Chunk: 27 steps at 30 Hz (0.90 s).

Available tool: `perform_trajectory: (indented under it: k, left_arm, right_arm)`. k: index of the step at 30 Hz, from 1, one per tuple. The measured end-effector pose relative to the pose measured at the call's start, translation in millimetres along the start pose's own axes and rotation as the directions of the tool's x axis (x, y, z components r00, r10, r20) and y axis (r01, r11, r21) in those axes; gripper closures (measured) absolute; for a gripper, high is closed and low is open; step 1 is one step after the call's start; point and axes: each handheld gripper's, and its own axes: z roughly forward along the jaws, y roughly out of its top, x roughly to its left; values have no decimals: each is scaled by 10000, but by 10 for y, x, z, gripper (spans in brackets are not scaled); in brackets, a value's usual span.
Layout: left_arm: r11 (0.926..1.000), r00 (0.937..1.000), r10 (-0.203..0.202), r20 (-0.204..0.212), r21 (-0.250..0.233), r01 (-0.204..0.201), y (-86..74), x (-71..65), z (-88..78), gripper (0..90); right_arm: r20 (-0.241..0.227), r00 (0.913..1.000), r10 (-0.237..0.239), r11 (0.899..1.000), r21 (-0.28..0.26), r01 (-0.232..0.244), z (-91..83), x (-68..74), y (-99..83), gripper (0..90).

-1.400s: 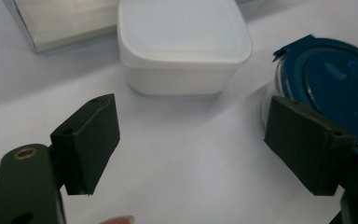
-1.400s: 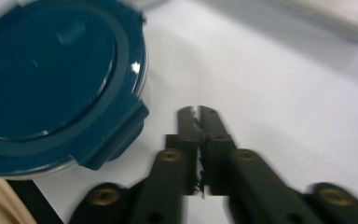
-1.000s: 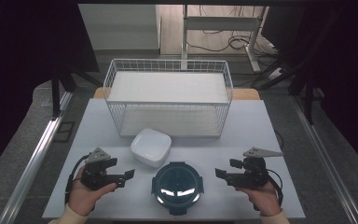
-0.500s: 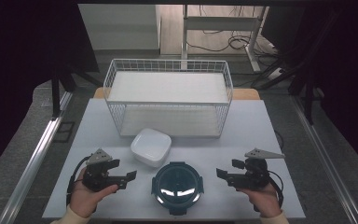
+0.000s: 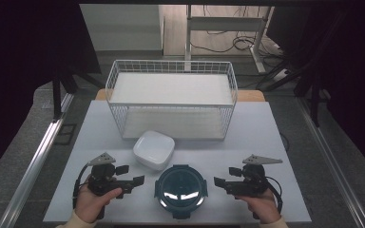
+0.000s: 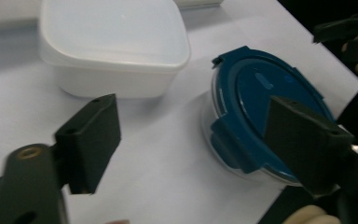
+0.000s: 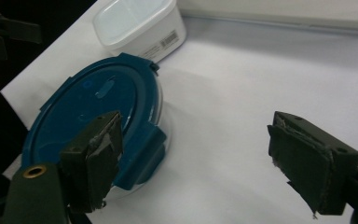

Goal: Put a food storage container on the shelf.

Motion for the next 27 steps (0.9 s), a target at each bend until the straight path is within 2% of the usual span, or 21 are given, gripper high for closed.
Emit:
perform_trajectory:
  k: [4, 6, 10, 17, 20, 22, 23, 24, 25, 27]
  left_arm:
    - [9984, 9975, -551, 439, 164, 544, -23, -17, 56, 121]
    - [9974, 9956, -686, 646, 281, 669, -39, -33, 92, 112]
    - [9945, 9919, -998, 784, 412, 968, -76, -36, 167, 99]
    - [9920, 9888, -1115, 989, 709, 1047, -125, -63, 303, 100]
    - [9903, 9812, -1294, 1432, 698, 1204, -156, -68, 368, 112]
    - [9861, 9740, -1525, 1678, 911, 1387, -186, -73, 437, 114]
    - [9861, 9740, -1525, 1678, 911, 1387, -186, -73, 437, 116]
    - [9826, 9668, -1732, 1877, 1002, 1566, -199, -77, 481, 118]
    - [9811, 9634, -1818, 1968, 1022, 1643, -206, -80, 503, 123]
    - [9800, 9605, -1855, 2073, 1102, 1655, -216, -91, 546, 145]
  right_arm:
    - [-217, 9997, 125, 9998, 135, -122, 64, 20, -19, 175]
    - [-364, 9991, 196, 9996, 210, -188, 108, 41, -34, 175]
    - [-734, 9965, 407, 9982, 470, -373, 232, 107, -65, 166]
    - [-1064, 9912, 783, 9950, 698, -712, 333, 125, -79, 159]
    - [-1251, 9877, 936, 9921, 954, -819, 411, 145, -98, 150]
    - [-1316, 9858, 1039, 9897, 1114, -895, 453, 162, -108, 147]
    - [-1316, 9858, 1039, 9897, 1114, -895, 453, 162, -108, 147]
    - [-1429, 9826, 1186, 9873, 1222, -1014, 489, 174, -118, 145]
    - [-1497, 9803, 1286, 9857, 1275, -1098, 506, 178, -123, 142]
    - [-1573, 9758, 1517, 9818, 1382, -1303, 545, 182, -133, 135]
